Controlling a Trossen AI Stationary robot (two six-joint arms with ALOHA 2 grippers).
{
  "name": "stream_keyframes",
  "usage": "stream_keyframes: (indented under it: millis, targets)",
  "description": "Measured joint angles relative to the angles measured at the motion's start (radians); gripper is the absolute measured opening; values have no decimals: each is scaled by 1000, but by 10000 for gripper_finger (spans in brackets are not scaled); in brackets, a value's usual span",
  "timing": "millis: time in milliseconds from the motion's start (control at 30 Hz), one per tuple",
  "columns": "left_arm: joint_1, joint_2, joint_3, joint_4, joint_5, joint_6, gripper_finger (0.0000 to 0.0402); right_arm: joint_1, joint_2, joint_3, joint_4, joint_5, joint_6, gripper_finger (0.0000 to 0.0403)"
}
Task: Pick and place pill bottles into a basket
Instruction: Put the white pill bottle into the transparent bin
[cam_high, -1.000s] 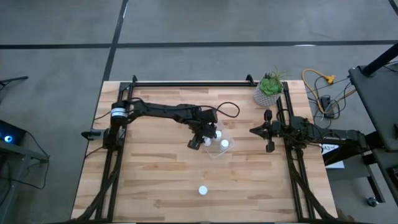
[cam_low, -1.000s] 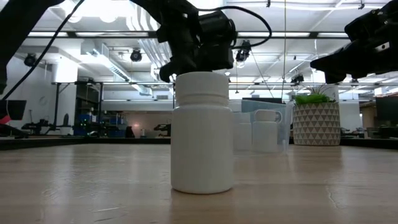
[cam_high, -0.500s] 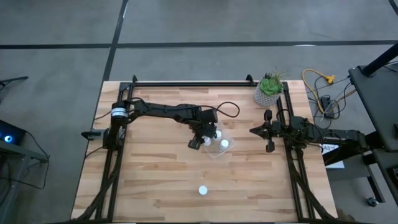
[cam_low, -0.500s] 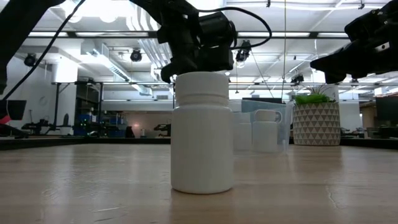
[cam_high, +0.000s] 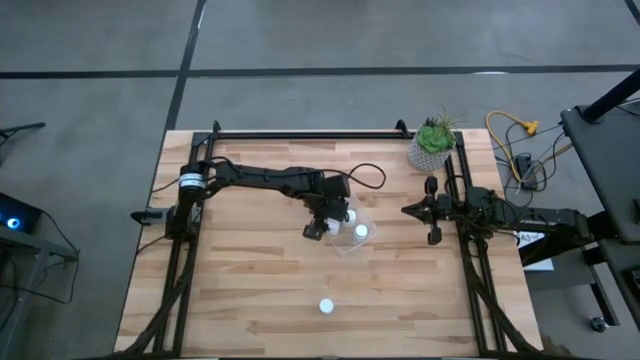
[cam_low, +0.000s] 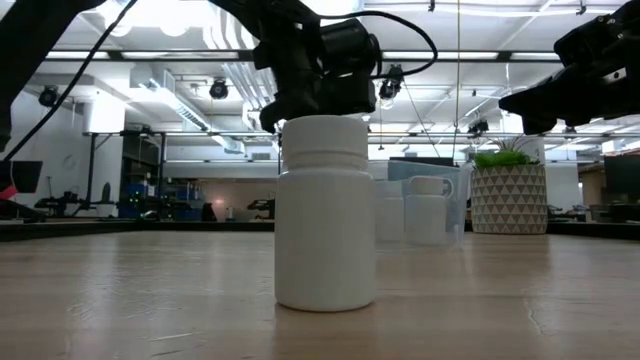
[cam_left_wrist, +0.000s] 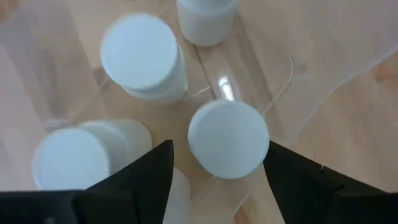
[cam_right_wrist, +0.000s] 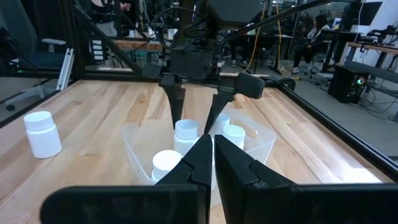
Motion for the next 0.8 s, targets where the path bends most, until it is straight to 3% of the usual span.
stream_keyframes:
  millis: [300, 567, 800]
  targets:
    - [-4, -4, 70, -40, 1, 1, 228, 0, 0, 0, 0, 0, 0, 9]
    - [-30, -6, 125, -172, -15, -16, 228, 0, 0, 0, 0, 0, -2, 9]
    - [-121, -11, 210, -273, -160, -25, 228, 0, 0, 0, 0, 0, 0, 9]
